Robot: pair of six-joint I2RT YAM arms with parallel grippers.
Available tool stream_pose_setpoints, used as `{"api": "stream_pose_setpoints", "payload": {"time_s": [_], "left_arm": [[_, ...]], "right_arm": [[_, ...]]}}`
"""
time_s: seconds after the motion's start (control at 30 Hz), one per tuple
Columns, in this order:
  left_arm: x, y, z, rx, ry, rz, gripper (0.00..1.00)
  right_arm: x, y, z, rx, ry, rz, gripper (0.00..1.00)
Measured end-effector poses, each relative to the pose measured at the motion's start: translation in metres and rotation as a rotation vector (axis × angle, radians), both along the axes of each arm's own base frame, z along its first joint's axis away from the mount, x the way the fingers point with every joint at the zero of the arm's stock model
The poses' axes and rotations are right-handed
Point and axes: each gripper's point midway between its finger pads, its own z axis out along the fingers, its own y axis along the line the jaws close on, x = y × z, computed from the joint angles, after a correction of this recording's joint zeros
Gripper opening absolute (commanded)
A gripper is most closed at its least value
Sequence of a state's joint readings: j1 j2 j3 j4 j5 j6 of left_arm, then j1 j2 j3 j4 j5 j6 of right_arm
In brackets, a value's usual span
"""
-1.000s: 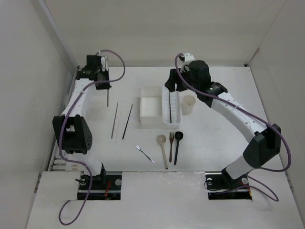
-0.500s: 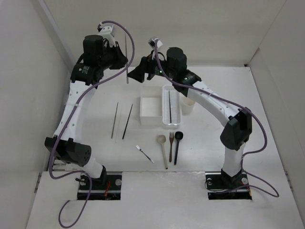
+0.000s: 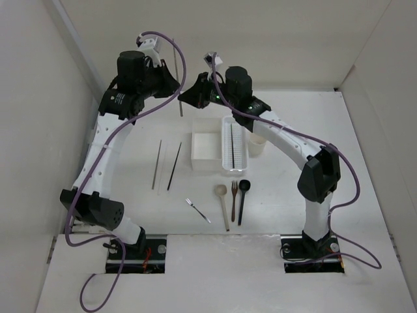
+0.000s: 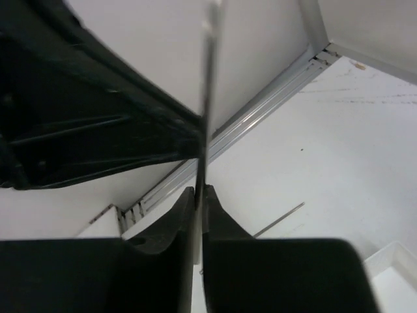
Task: Sort the eating utensils into containers
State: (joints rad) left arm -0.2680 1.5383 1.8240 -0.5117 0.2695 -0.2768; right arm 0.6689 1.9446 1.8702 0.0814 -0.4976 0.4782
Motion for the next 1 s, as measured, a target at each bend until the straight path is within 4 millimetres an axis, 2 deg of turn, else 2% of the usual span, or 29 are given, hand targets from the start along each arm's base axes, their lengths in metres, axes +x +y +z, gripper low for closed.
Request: {"api": "stream_pose_setpoints", "payload": {"time_s": [0.03, 0.23, 0.27, 0.33, 0.37, 0.4, 0.43, 0.47, 0.63, 0.77, 0.87, 0.9, 0.93, 1.0], "left_arm": [[-0.001, 0.000, 0.001, -0.002, -0.001, 0.000, 0.00], [-0.002, 0.001, 0.002, -0.005, -0.011, 0.002, 0.00], [-0.002, 0.001, 0.001, -0.005, -0.010, 0.002, 0.05], [-0.002, 0.001, -0.004, -0.003, 0.000, 0.001, 0.30], [-0.002, 0.000, -0.008, 0.000, 0.007, -0.003, 0.56], [-0.002, 0.000, -0.011, 0.009, 0.012, -0.007, 0.71], [-0.003, 0.000, -0.015, 0.007, 0.023, -0.007, 0.82], [-0.003, 0.000, -0.019, 0.010, 0.032, -0.005, 1.00], [-0.005, 0.001, -0.031, 0.032, 0.059, -0.013, 1.00], [-0.002, 0.012, -0.038, 0.084, 0.059, 0.027, 1.00], [0.002, 0.034, -0.054, 0.155, 0.065, 0.099, 1.00], [0.002, 0.045, -0.065, 0.185, 0.080, 0.133, 1.00], [0.002, 0.057, -0.077, 0.217, 0.095, 0.170, 0.95], [-0.001, 0.080, -0.107, 0.283, 0.152, 0.230, 0.94]], "right_arm": [[0.003, -0.001, -0.002, -0.004, 0.010, -0.016, 0.00], [0.007, -0.003, -0.004, 0.003, 0.023, -0.032, 0.00], [0.007, -0.003, -0.005, 0.003, 0.025, -0.034, 0.00], [0.009, -0.004, -0.010, -0.001, 0.030, -0.044, 0.00], [0.010, -0.005, -0.012, -0.003, 0.033, -0.055, 0.00], [0.012, -0.006, -0.016, -0.006, 0.042, -0.067, 0.00], [0.013, -0.007, -0.019, -0.010, 0.047, -0.079, 0.00], [0.015, -0.008, -0.023, -0.014, 0.053, -0.092, 0.00], [0.019, -0.024, -0.043, -0.046, 0.094, -0.182, 0.00], [0.028, -0.057, -0.043, -0.099, 0.108, -0.346, 0.00], [0.035, -0.090, -0.042, -0.178, 0.108, -0.500, 0.00], [0.037, -0.103, -0.044, -0.213, 0.115, -0.552, 0.00], [0.038, -0.114, -0.048, -0.251, 0.124, -0.598, 0.00], [0.039, -0.133, -0.062, -0.330, 0.147, -0.665, 0.00]]}}
